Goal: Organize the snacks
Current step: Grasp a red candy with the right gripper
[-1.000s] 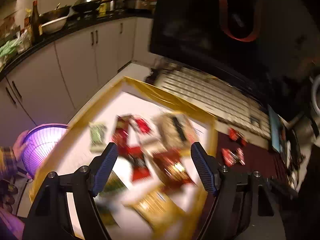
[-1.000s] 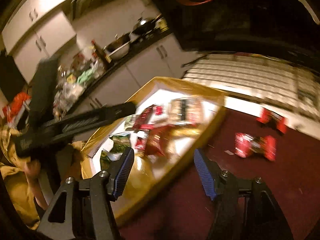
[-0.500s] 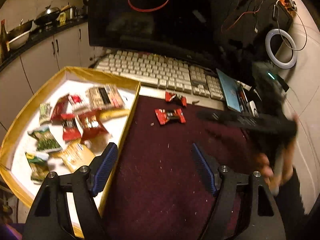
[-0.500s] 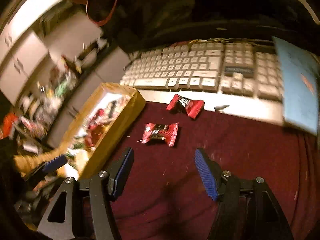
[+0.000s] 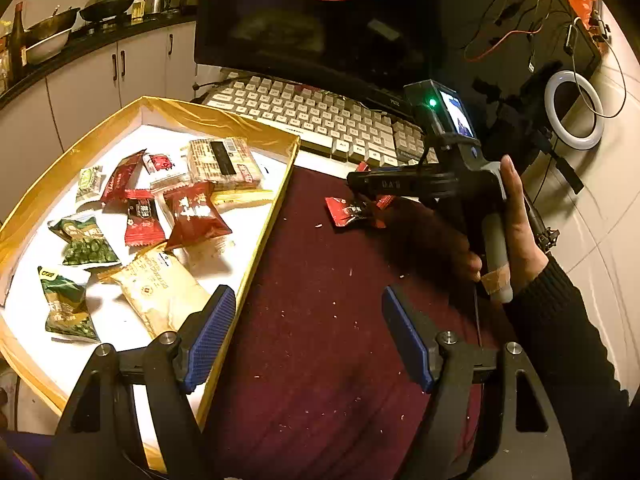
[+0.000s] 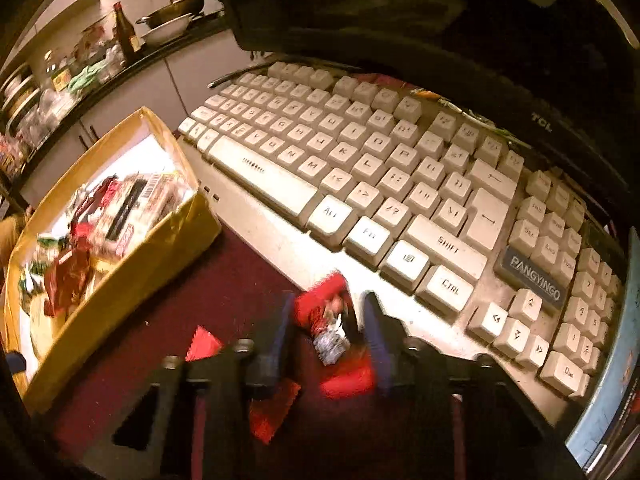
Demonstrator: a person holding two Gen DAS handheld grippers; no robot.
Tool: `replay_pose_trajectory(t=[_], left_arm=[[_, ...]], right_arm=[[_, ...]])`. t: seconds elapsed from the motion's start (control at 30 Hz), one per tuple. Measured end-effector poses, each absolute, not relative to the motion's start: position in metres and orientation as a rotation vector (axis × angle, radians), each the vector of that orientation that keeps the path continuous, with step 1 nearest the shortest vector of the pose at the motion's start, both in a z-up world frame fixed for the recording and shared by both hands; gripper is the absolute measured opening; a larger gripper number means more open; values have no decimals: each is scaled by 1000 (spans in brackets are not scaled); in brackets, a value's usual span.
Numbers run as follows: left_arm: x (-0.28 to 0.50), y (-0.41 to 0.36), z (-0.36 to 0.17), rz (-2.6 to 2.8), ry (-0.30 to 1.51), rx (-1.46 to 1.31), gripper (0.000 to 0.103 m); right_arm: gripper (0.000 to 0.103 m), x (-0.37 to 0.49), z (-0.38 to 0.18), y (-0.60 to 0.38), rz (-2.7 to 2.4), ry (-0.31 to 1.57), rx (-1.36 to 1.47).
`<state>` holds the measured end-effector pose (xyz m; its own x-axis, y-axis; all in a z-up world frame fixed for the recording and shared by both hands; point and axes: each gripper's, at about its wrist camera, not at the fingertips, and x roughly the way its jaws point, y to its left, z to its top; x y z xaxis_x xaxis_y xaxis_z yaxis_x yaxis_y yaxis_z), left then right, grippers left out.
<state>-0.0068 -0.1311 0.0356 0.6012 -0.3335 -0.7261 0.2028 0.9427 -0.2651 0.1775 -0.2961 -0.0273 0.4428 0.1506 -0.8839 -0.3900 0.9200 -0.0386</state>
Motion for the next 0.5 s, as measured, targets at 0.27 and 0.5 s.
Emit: replay_pose_trajectory(t=[0.27,0.5], left_arm=[[-8,-157,41,-349,870,-87,75],[12,-198,44,-391,881,73,75]], right_arm=[[22,130,-12,-332,179,1108,-166],[22,51,15,-374,204,1021,75]])
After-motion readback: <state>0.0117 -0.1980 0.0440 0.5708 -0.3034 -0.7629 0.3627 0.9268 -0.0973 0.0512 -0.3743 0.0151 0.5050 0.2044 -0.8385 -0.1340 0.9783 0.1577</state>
